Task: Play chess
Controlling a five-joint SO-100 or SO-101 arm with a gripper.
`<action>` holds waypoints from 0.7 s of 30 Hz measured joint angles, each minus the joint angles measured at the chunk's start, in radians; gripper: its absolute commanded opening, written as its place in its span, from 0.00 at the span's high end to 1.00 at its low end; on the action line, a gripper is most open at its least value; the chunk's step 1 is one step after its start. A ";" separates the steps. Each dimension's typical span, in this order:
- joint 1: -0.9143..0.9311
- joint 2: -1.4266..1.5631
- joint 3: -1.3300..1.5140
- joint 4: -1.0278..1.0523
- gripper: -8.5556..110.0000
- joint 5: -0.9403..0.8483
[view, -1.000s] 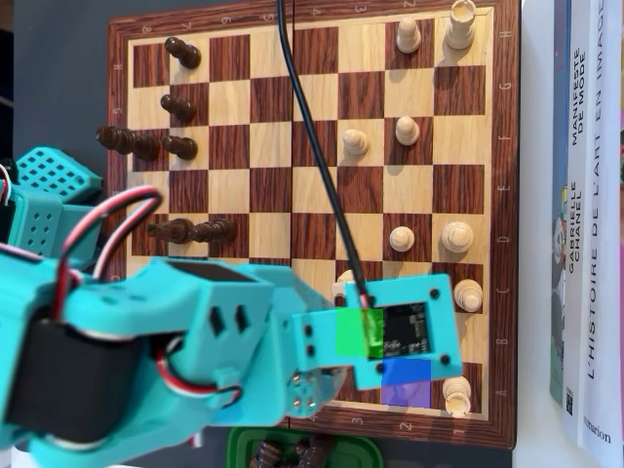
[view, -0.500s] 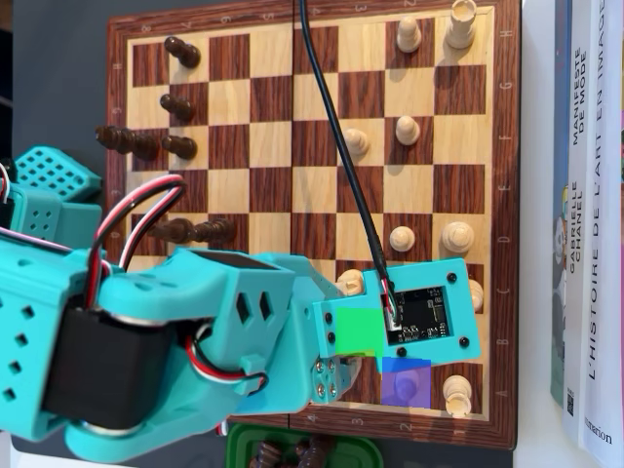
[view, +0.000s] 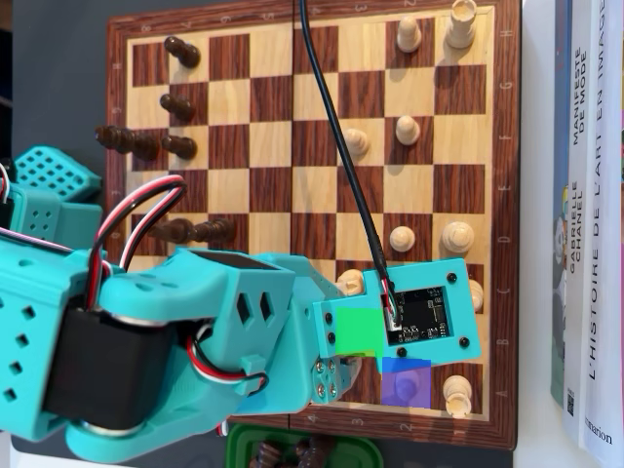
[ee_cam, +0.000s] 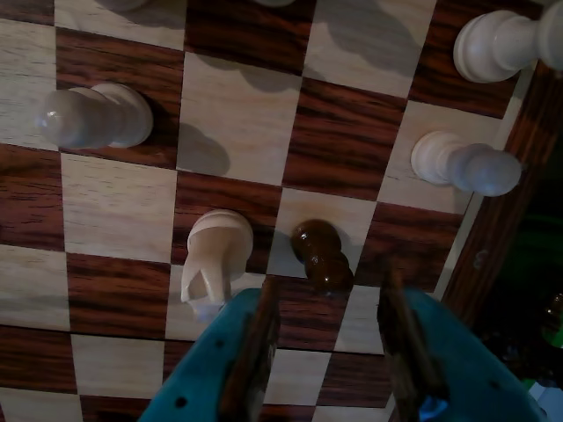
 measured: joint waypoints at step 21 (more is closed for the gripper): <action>0.000 -0.043 -0.017 0.000 0.79 0.000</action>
